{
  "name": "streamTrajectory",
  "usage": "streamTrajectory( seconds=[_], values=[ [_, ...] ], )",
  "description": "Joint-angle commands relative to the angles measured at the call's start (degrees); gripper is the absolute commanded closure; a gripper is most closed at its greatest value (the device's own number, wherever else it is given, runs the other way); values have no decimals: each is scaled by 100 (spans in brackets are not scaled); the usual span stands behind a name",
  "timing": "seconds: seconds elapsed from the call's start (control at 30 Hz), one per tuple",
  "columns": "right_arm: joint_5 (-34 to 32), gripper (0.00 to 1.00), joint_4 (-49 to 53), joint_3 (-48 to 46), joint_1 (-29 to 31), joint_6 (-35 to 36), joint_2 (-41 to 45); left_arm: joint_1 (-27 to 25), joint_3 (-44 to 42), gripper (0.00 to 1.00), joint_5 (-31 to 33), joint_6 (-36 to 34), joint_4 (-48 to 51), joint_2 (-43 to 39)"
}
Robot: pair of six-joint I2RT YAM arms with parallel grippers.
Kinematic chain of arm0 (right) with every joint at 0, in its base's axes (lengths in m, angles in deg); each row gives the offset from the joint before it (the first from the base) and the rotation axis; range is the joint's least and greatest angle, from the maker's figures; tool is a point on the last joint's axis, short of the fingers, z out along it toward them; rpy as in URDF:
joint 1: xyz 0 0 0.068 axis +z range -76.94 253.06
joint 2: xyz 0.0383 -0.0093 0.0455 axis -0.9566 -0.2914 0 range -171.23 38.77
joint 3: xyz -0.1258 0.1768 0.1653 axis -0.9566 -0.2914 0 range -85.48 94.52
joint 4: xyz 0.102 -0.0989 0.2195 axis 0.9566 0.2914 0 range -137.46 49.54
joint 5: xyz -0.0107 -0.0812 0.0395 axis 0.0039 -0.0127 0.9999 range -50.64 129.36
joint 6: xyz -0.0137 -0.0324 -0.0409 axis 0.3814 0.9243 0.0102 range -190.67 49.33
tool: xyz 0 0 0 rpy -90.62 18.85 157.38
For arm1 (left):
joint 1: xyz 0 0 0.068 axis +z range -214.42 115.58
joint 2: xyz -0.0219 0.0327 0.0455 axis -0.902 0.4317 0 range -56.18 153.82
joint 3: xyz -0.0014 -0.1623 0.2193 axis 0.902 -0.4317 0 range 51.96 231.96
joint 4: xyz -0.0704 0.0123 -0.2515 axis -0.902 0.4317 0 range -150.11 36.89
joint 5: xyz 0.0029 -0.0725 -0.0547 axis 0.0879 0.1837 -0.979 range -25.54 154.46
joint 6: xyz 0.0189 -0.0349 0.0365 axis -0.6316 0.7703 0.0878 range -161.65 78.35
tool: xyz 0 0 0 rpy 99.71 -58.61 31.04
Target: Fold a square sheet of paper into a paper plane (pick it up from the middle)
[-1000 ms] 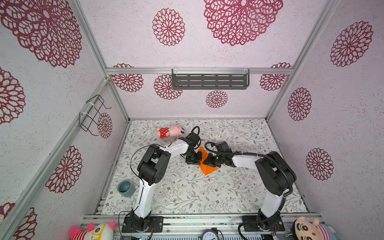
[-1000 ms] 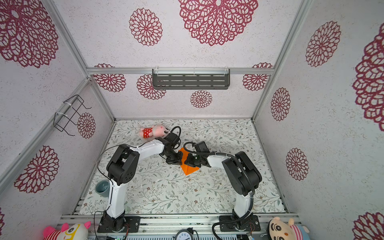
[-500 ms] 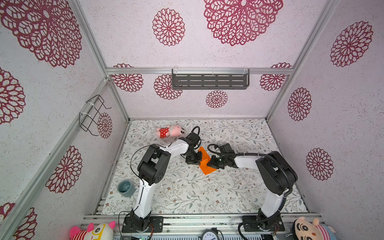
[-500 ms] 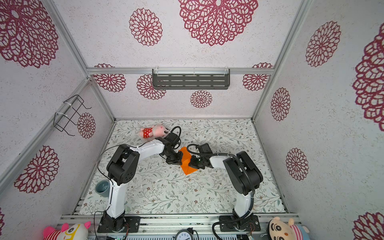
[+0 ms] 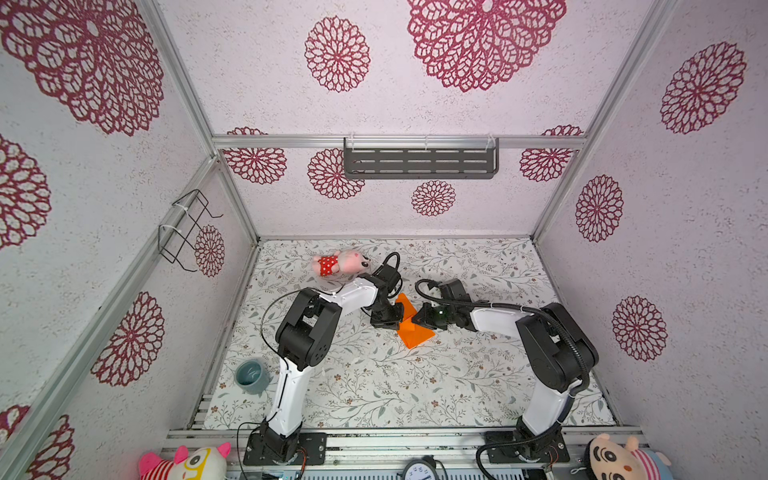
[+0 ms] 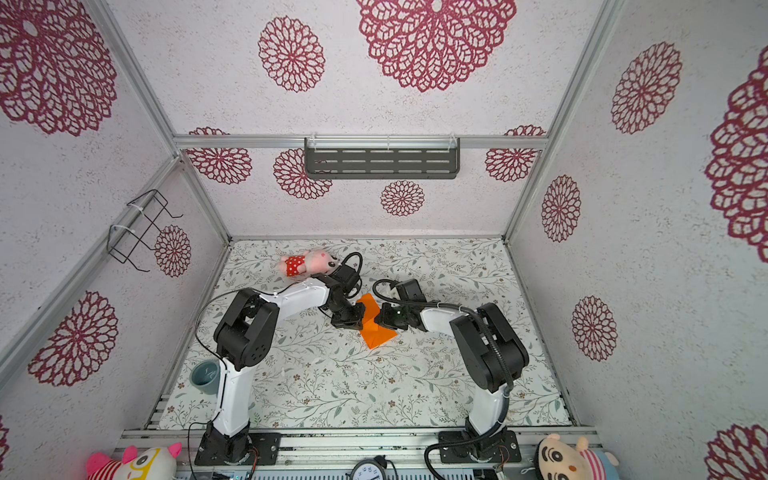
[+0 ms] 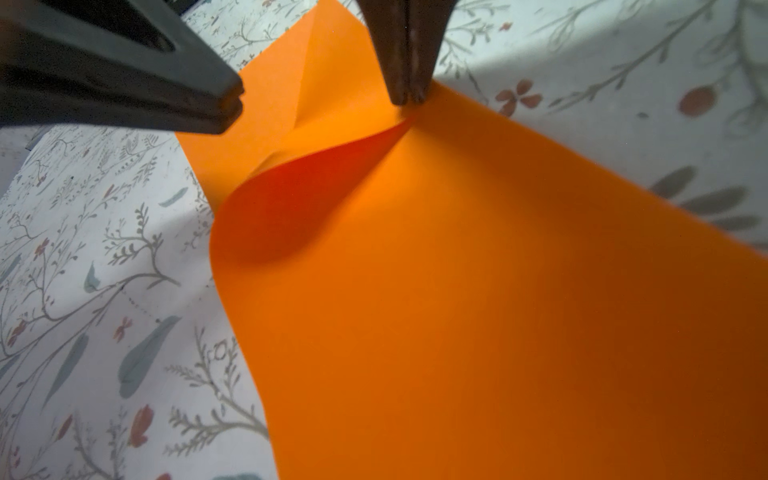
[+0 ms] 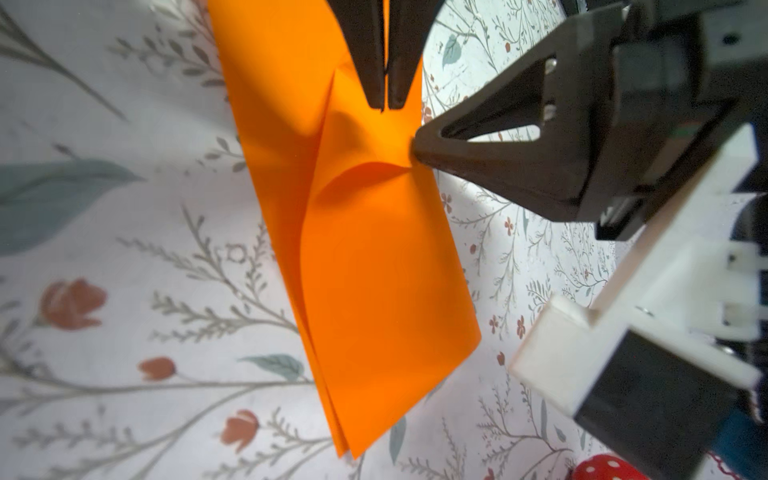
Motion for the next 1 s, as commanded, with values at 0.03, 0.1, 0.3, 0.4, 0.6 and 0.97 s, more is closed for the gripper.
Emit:
streamTrajectory(
  seconds=[0.03, 0.1, 0.3, 0.4, 0.6, 0.97],
  values=[
    [74, 90, 57, 220, 19, 173, -248, 56, -139, 100, 652, -115, 470, 402],
    [69, 90, 140, 272, 19, 216, -343, 60, -135, 100, 644, -115, 462, 406],
    [-126, 90, 284, 148, -48, 335, -447, 55, -148, 100, 620, -118, 461, 410],
    [-254, 91, 232, -46, -168, 331, -375, 56, -157, 100, 589, -135, 448, 418],
    [-397, 91, 144, -187, -344, 308, -13, 56, -131, 100, 534, -170, 431, 436],
    [233, 90, -410, 159, -115, 136, -213, 44, -113, 100, 494, -183, 408, 451]
  ],
)
